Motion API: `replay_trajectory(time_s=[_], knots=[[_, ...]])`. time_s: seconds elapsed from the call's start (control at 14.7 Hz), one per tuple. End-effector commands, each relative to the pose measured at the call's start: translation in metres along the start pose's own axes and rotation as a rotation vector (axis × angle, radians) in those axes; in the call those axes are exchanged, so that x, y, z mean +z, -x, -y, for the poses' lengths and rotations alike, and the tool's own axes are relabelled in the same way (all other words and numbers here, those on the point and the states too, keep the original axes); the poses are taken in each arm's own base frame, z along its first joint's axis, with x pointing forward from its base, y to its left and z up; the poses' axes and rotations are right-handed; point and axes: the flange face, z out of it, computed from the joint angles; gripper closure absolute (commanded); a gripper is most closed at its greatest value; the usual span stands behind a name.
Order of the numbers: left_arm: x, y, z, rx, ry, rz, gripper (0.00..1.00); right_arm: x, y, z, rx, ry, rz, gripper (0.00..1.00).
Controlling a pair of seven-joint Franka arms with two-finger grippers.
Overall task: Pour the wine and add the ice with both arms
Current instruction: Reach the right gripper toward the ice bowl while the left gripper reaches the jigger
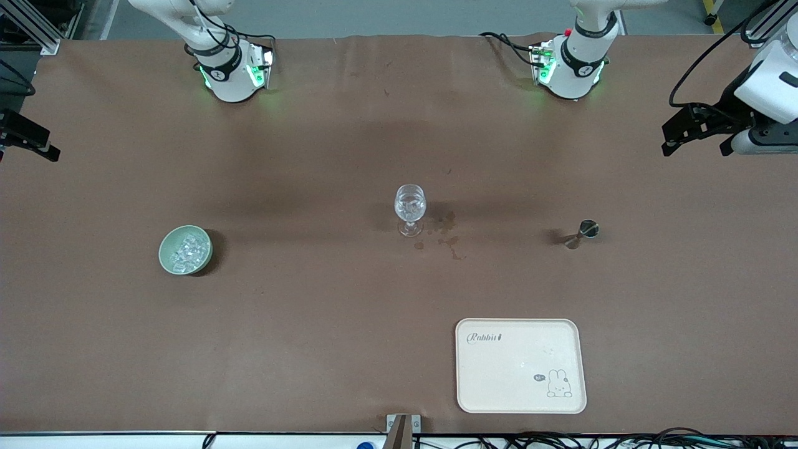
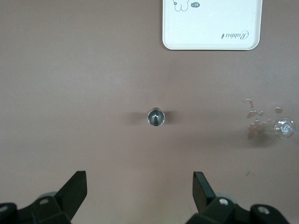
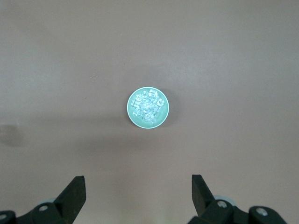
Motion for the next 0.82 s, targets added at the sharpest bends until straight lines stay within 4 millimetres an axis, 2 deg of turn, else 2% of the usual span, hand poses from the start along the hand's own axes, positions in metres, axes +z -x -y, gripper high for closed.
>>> replay_trajectory(time_s=[0.0,0.27,0.41,0.61,0.75], knots=[[-0.005,-0.003,-0.001,0.008,0.001,-0.008,0.0,0.001,0.005,0.0,0.001,0.013,-0.007,0.0],[-0.004,-0.011,0.004,0.005,0.003,-0.009,0.0,0.004,0.003,0.0,0.003,0.011,-0.001,0.0],[0.014,-0.028,0.015,-0.008,0.021,0.019,0.0,0.006,0.003,-0.002,0.006,0.011,0.002,0.0],[0.034,-0.034,0.028,-0.026,0.007,0.063,0.0,0.008,0.003,-0.003,0.006,0.01,0.008,0.0],[0.054,-0.043,0.044,-0.053,0.011,0.103,0.0,0.01,0.002,-0.004,0.01,0.01,0.013,0.0]])
